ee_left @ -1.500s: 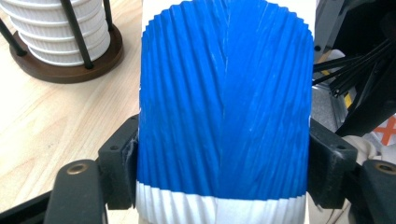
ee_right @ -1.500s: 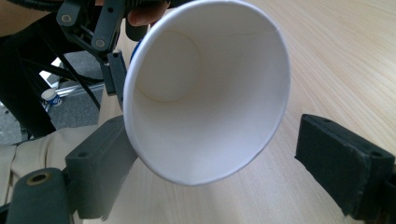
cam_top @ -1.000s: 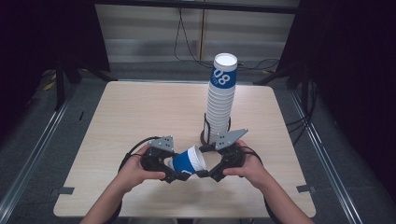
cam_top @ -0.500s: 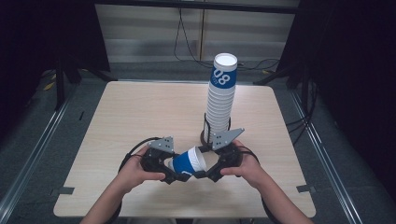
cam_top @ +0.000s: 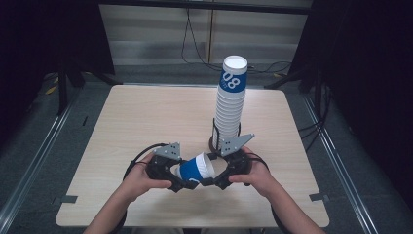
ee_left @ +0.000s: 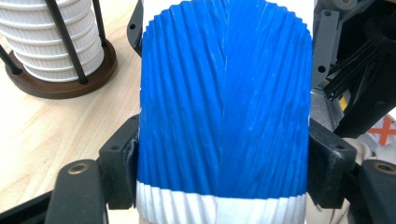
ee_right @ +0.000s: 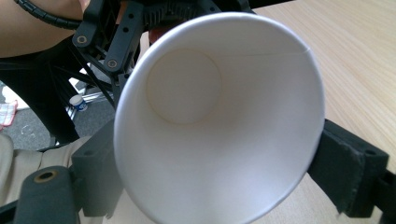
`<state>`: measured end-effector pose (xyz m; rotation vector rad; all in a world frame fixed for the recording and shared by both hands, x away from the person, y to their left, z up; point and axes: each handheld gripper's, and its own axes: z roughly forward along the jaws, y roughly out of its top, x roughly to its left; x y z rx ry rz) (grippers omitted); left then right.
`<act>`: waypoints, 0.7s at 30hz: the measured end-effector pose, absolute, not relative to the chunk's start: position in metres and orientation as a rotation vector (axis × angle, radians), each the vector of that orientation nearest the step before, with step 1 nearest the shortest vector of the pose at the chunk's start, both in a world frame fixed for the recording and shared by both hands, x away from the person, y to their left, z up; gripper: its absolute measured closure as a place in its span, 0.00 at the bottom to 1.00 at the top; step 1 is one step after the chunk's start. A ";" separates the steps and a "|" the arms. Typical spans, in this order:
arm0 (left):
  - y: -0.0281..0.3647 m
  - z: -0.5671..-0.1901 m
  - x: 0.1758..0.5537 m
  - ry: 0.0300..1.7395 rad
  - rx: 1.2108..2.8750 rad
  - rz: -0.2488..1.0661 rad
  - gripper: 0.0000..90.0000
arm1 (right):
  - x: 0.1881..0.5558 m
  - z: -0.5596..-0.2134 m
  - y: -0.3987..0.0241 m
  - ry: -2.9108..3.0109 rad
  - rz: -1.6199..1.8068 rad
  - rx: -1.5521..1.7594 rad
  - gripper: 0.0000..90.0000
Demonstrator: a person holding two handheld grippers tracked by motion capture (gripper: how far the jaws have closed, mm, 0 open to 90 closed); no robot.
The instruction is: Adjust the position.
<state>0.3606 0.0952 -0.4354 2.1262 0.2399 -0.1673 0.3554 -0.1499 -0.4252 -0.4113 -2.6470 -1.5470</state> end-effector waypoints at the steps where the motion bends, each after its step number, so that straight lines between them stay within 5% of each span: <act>1: 0.095 -0.436 0.361 0.237 2.131 -0.166 0.31 | 0.356 -0.426 -0.150 -2.651 -1.543 -0.408 0.16; 21: 0.096 -0.437 0.362 0.264 2.167 -0.130 0.28 | 0.355 -0.421 -0.156 -2.677 -1.544 -0.435 0.20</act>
